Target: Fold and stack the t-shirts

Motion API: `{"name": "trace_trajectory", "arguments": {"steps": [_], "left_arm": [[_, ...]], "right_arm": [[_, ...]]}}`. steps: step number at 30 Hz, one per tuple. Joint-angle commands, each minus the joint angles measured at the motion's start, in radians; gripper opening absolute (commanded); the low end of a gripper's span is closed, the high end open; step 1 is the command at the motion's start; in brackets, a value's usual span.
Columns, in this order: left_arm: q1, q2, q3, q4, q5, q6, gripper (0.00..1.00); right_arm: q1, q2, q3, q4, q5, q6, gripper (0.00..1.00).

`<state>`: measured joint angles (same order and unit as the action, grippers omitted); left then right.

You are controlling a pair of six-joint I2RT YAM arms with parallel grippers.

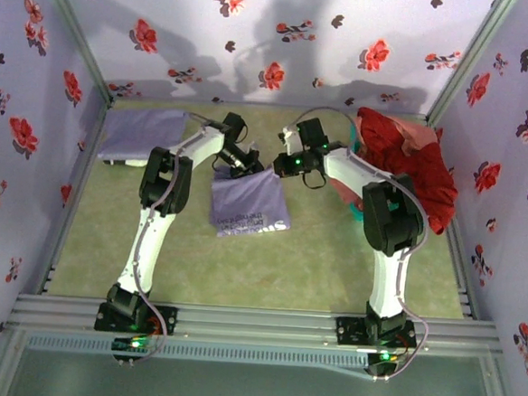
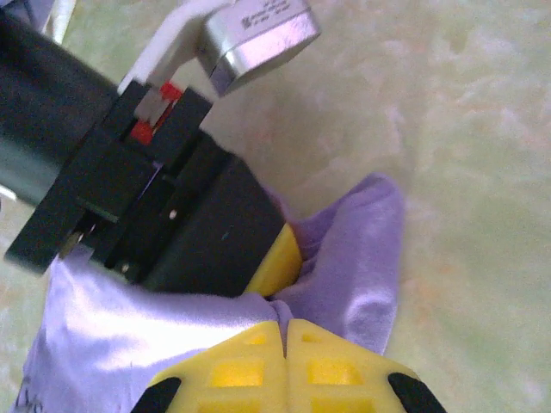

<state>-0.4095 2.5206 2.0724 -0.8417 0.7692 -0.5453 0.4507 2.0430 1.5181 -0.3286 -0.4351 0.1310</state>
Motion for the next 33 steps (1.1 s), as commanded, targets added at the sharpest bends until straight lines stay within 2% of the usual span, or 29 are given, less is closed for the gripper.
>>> {"name": "trace_trajectory", "arguments": {"steps": [1,10,15,16,21,25,29,33], "left_arm": [[-0.007,0.03,-0.047,-0.071,-0.024,0.036,0.05],[-0.005,0.031,-0.051,-0.068,-0.021,0.047,0.04],[0.01,0.0,-0.024,-0.07,-0.021,0.044,0.05],[0.02,-0.013,-0.01,-0.069,-0.023,0.04,0.07],[0.068,-0.069,0.095,-0.182,-0.083,0.045,0.32],[0.092,-0.123,0.131,-0.261,-0.165,0.094,0.39],[0.105,-0.228,0.085,-0.314,-0.264,0.156,0.46],[0.104,-0.289,0.017,-0.381,-0.365,0.248,0.47]], "right_arm": [[-0.006,0.033,0.037,0.032,0.069,0.025,0.0],[-0.02,0.214,0.207,-0.057,0.043,0.11,0.0],[-0.017,0.227,0.177,-0.102,0.098,0.128,0.0],[-0.018,0.224,0.161,-0.105,0.105,0.126,0.0],[-0.017,0.197,0.089,-0.106,0.124,0.105,0.0],[-0.014,0.195,0.086,-0.129,0.122,0.079,0.0],[-0.014,0.2,0.102,-0.147,0.113,0.073,0.0],[-0.014,0.21,0.123,-0.157,0.111,0.069,0.0]]}}
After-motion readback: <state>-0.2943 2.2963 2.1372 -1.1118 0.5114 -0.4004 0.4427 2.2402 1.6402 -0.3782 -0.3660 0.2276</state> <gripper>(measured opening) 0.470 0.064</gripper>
